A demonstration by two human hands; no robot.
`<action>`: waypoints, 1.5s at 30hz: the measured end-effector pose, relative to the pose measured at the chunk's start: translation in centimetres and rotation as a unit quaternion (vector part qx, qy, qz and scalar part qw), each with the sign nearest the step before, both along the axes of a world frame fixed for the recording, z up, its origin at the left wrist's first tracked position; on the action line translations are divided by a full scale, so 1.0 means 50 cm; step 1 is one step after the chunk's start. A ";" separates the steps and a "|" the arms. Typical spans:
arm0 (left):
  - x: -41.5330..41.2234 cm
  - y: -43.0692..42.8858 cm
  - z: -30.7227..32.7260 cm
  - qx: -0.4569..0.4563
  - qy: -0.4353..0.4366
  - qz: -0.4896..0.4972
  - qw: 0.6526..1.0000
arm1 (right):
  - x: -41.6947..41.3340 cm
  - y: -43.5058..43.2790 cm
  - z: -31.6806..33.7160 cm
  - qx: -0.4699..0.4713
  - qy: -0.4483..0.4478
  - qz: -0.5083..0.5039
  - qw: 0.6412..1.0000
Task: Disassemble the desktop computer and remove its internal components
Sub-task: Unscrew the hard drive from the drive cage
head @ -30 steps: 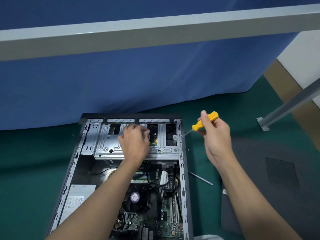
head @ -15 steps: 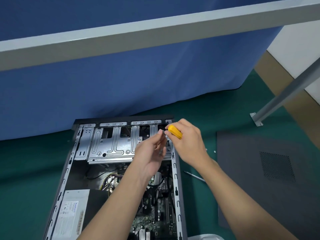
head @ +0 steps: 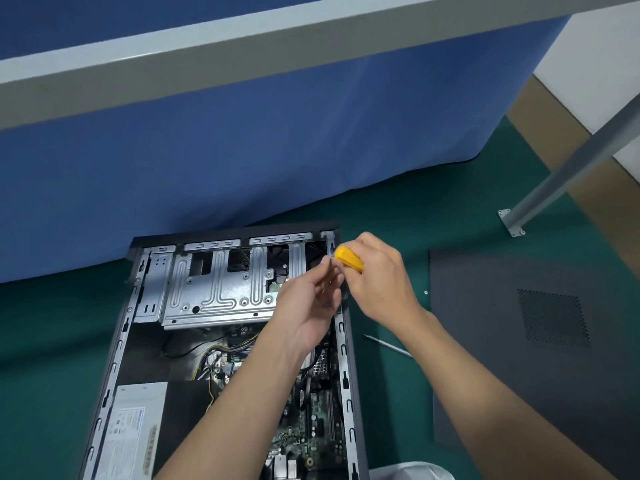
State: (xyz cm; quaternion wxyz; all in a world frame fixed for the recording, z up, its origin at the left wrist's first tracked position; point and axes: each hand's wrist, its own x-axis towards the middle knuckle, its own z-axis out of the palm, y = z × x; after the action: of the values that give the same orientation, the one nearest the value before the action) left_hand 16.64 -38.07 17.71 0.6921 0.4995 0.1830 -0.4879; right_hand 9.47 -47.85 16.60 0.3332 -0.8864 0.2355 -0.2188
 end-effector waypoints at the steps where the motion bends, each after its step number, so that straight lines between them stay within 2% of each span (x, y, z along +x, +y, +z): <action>1: 0.002 -0.003 -0.004 0.013 -0.048 -0.002 0.999 | 0.000 -0.011 -0.009 -0.002 0.000 -0.018 1.000; 2: 0.006 -0.003 -0.010 0.048 -0.131 -0.016 0.990 | -0.001 -0.025 -0.023 -0.008 0.005 -0.043 0.999; 3: 0.012 0.001 -0.020 0.113 -0.248 -0.046 0.961 | -0.004 -0.041 -0.042 -0.012 0.024 -0.072 0.997; 4: 0.020 0.009 -0.032 0.195 -0.388 -0.100 0.895 | -0.009 -0.058 -0.065 -0.011 0.060 -0.099 0.993; 5: 0.031 0.023 -0.048 0.275 -0.522 -0.168 0.789 | -0.014 -0.072 -0.091 -0.002 0.111 -0.119 0.987; 6: 0.043 0.040 -0.064 0.329 -0.620 -0.228 0.675 | -0.020 -0.081 -0.119 0.008 0.169 -0.132 0.977; 7: 0.055 0.057 -0.080 0.358 -0.671 -0.272 0.589 | -0.026 -0.087 -0.145 0.019 0.224 -0.138 0.964; 8: 0.069 0.072 -0.096 0.379 -0.687 -0.311 0.537 | -0.030 -0.089 -0.169 0.027 0.268 -0.138 0.953; 9: 0.080 0.086 -0.110 0.397 -0.683 -0.343 0.509 | -0.031 -0.090 -0.191 0.032 0.300 -0.133 0.944; 10: 0.089 0.096 -0.124 0.411 -0.672 -0.365 0.497 | -0.031 -0.089 -0.208 0.033 0.321 -0.128 0.938; 12: 0.098 0.107 -0.144 0.415 -0.664 -0.380 0.493 | -0.022 -0.084 -0.234 0.028 0.344 -0.121 0.931; 17: 0.097 0.110 -0.151 0.402 -0.684 -0.356 0.494 | -0.001 -0.070 -0.268 0.002 0.374 -0.100 0.922; 20: 0.098 0.113 -0.150 0.390 -0.685 -0.352 0.504 | -0.003 -0.073 -0.274 0.033 0.377 -0.083 0.922; 23: 0.087 0.120 -0.151 0.375 -0.696 -0.298 0.535 | -0.013 -0.066 -0.264 0.101 0.334 -0.092 0.933; 26: 0.053 0.135 -0.156 0.386 -0.698 -0.187 0.574 | -0.058 -0.022 -0.249 0.138 0.290 -0.086 0.943; 29: 0.007 0.147 -0.158 0.410 -0.659 -0.065 0.628 | -0.118 0.042 -0.241 0.116 0.316 -0.029 0.941; 33: -0.026 0.150 -0.143 0.408 -0.521 0.044 0.748 | -0.140 0.093 -0.241 0.047 0.384 -0.002 0.922; 36: -0.039 0.152 -0.128 0.389 -0.437 0.069 0.808 | -0.137 0.102 -0.250 0.011 0.405 -0.007 0.914; 38: -0.043 0.154 -0.123 0.382 -0.345 0.079 0.854 | -0.133 0.099 -0.252 0.015 0.401 -0.007 0.916; 39: -0.044 0.154 -0.121 0.359 -0.284 0.088 0.884 | -0.131 0.098 -0.248 0.018 0.400 -0.005 0.916; 41: -0.041 0.153 -0.116 0.255 -0.163 0.101 0.948 | -0.126 0.094 -0.231 0.022 0.404 0.001 0.914; 43: -0.033 0.154 -0.105 0.167 -0.107 0.098 0.975 | -0.120 0.085 -0.209 0.037 0.395 -0.011 0.918; 45: -0.020 0.159 -0.101 0.112 -0.073 0.116 0.984 | -0.113 0.075 -0.182 0.112 0.331 -0.067 0.935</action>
State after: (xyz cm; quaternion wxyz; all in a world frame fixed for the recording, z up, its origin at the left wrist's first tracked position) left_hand 15.62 -30.11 12.67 0.6949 0.5838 0.2421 -0.3431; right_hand 3.84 -44.09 7.48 0.3181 -0.8477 0.4144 0.0924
